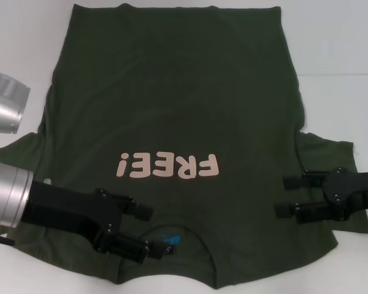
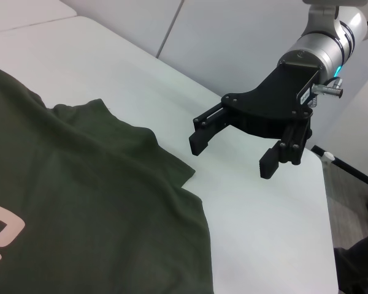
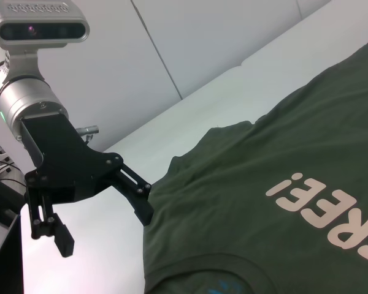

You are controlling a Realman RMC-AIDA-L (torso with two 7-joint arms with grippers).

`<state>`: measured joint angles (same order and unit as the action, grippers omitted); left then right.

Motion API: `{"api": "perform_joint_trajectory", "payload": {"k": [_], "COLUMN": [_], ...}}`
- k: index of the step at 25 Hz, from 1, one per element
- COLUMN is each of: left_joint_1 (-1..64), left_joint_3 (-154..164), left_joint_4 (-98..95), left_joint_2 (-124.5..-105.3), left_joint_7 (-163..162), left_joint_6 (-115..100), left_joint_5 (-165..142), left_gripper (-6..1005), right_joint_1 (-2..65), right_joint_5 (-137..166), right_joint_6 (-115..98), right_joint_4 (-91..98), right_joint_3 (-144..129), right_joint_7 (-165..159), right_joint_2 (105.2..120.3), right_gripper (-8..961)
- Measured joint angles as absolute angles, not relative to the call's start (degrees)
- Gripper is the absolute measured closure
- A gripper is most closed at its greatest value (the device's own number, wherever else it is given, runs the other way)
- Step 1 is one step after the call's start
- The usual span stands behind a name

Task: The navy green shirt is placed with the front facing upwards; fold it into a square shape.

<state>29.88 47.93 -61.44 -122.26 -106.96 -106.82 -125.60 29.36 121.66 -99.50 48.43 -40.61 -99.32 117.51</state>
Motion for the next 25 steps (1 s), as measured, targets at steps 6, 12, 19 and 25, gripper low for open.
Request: {"api": "perform_joint_trajectory", "payload": {"k": [6,12,19,25], "left_joint_1": [29.9,29.7,29.3,28.0], "left_joint_3": [47.8,43.7,27.1,19.1], "left_joint_4": [-61.4,-61.6,-59.5,-50.6], "left_joint_2": [-122.26,-121.85,-119.76,-115.43], "left_joint_7": [-107.0,-111.5,-122.8,-134.0], "left_joint_6": [-106.8,-104.3,-98.3,-92.6], "left_joint_5": [-125.6,-125.6,-124.9,-125.1], "left_gripper": [65,65,65,65], "right_joint_1": [29.4,30.2,32.1,35.8], "right_joint_5": [121.6,121.4,121.4,121.4], "right_joint_6": [-99.5,-98.9,-92.7,-83.1], "right_joint_4": [48.4,48.4,48.4,46.6], "right_joint_3": [-40.6,-36.1,-30.3,-30.1], "right_joint_7": [-99.3,-103.0,-118.1,-132.2], "right_joint_2": [117.51,117.39,115.96,112.61], "right_gripper": [26,26,26,26]}}
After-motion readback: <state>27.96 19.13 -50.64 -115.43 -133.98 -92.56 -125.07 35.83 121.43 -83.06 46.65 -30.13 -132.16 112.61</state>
